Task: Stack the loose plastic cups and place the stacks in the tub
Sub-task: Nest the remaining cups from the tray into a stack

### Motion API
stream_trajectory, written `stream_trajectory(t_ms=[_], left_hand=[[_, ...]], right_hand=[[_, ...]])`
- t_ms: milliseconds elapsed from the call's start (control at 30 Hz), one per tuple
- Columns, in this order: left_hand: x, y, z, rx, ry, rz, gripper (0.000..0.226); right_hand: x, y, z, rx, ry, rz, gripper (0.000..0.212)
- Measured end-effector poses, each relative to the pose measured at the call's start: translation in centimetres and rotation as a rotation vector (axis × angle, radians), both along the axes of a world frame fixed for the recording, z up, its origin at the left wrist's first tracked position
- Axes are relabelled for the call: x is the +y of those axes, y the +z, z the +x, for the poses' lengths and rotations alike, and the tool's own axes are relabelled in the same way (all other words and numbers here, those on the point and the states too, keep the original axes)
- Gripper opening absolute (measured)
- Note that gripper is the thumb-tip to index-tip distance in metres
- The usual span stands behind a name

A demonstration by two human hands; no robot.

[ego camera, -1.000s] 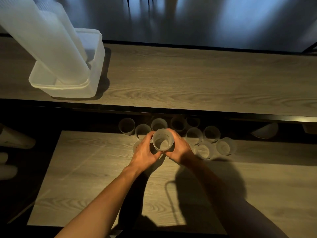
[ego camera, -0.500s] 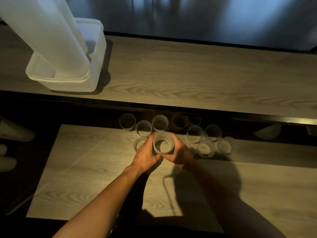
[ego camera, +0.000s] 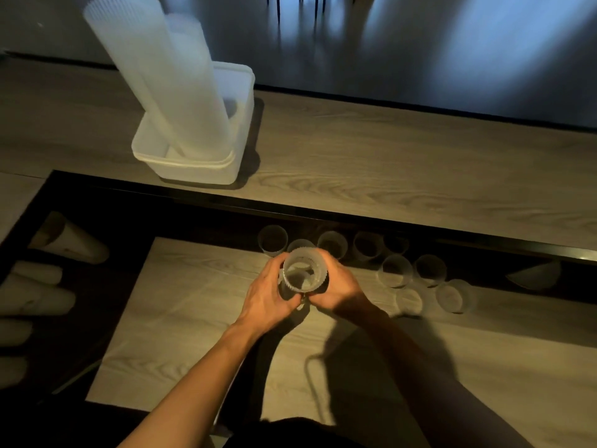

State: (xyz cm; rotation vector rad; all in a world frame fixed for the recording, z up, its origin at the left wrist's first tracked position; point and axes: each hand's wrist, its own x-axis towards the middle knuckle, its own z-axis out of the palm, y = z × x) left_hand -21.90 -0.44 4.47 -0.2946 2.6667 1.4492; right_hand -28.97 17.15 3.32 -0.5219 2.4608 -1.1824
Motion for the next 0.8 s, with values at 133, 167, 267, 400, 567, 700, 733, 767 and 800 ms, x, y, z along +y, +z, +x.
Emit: stream_trajectory(t_ms=[133, 167, 267, 400, 567, 700, 733, 767, 800], left_hand=[[-1.0, -0.7, 0.7, -0.052, -0.013, 0.003, 0.081], [-1.2, -1.0, 0.8, -0.063, -0.019, 0.003, 0.081], [-1.2, -1.7, 0.7, -0.117, -0.004, 0.039, 0.083], [-1.1, -2.3, 0.3, -0.171, -0.015, 0.072, 0.080], [-0.7, -3.4, 0.8, -0.249, -0.068, 0.031, 0.081], [-0.5, -3.9, 0.9, -0.277, -0.094, 0.038, 0.082], [-0.4, -3.9, 0.9, -0.272, -0.095, 0.036, 0.082], [-0.4, -4.0, 0.9, -0.263, -0.098, 0.034, 0.083], [-0.1, -3.9, 1.1, -0.254, -0.103, 0.030, 0.083]], right_hand=[[-1.3, -1.1, 0.7, -0.037, 0.004, 0.005, 0.090], [-1.4, -1.4, 0.9, -0.042, -0.009, -0.002, 0.090], [-1.4, -2.2, 1.2, -0.037, -0.027, -0.024, 0.088], [-1.3, -3.0, 1.4, 0.054, 0.002, 0.028, 0.085], [-1.0, -4.1, 2.0, -0.004, 0.065, 0.074, 0.086], [-1.1, -5.7, 2.5, -0.050, 0.032, 0.014, 0.086], [-0.9, -5.7, 2.7, -0.076, 0.015, 0.008, 0.087], [-0.8, -5.6, 2.8, -0.076, -0.007, 0.001, 0.087], [-0.3, -5.4, 2.9, -0.088, -0.026, -0.023, 0.087]])
